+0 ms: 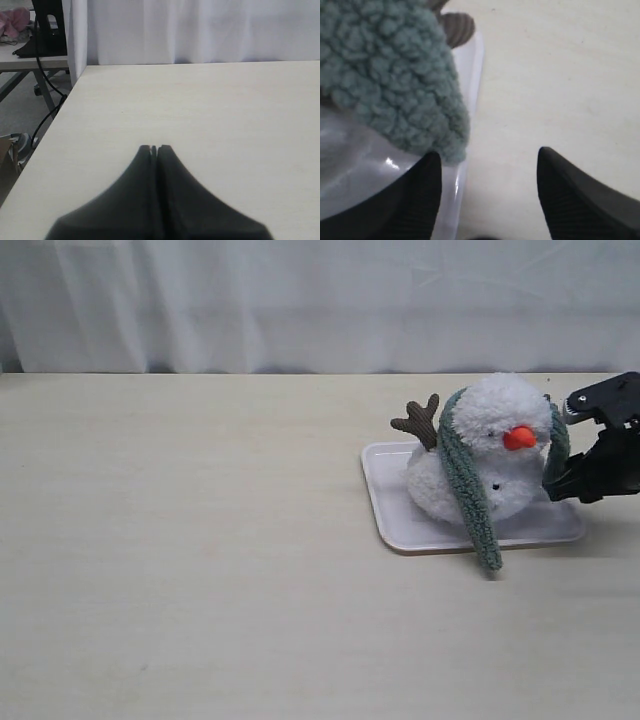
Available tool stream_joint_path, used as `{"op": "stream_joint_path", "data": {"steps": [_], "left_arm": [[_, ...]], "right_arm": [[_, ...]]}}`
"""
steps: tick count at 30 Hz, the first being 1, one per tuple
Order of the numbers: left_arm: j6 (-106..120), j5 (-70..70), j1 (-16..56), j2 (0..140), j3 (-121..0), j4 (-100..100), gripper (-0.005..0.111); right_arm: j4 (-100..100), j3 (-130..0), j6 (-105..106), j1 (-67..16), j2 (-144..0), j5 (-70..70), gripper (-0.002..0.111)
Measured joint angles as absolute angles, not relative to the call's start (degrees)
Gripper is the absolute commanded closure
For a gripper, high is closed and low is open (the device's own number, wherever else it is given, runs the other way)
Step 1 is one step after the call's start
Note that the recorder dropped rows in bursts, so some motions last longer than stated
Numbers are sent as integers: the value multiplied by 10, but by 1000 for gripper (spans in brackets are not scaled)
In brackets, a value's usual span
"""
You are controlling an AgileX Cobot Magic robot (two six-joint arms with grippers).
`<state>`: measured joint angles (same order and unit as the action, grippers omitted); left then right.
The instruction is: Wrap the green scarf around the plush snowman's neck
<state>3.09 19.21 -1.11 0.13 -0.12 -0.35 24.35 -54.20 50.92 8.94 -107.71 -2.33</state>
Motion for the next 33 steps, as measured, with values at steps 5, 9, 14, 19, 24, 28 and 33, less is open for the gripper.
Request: {"op": "stream_joint_path", "data": {"steps": [5, 9, 14, 19, 24, 28, 33], "left_arm": [[31, 192, -11, 1, -1, -4, 107], [31, 192, -11, 1, -1, -4, 107], [31, 192, -11, 1, -1, -4, 107], [31, 192, -11, 1, -1, -4, 107], [31, 192, -11, 1, -1, -4, 107], [31, 192, -11, 1, -1, -4, 107], [31, 192, -11, 1, -1, -4, 107]], "right_arm": [[247, -555, 520, 89, -1104, -50, 55], [254, -558, 526, 89, -1093, -76, 55], [288, -558, 535, 89, -1058, -92, 55], [333, -559, 600, 49, -1051, -85, 55], [338, -559, 574, 32, -1062, -26, 55], [340, -559, 563, 32, -1062, 0, 55], [340, -559, 544, 32, -1074, 9, 62]]}}
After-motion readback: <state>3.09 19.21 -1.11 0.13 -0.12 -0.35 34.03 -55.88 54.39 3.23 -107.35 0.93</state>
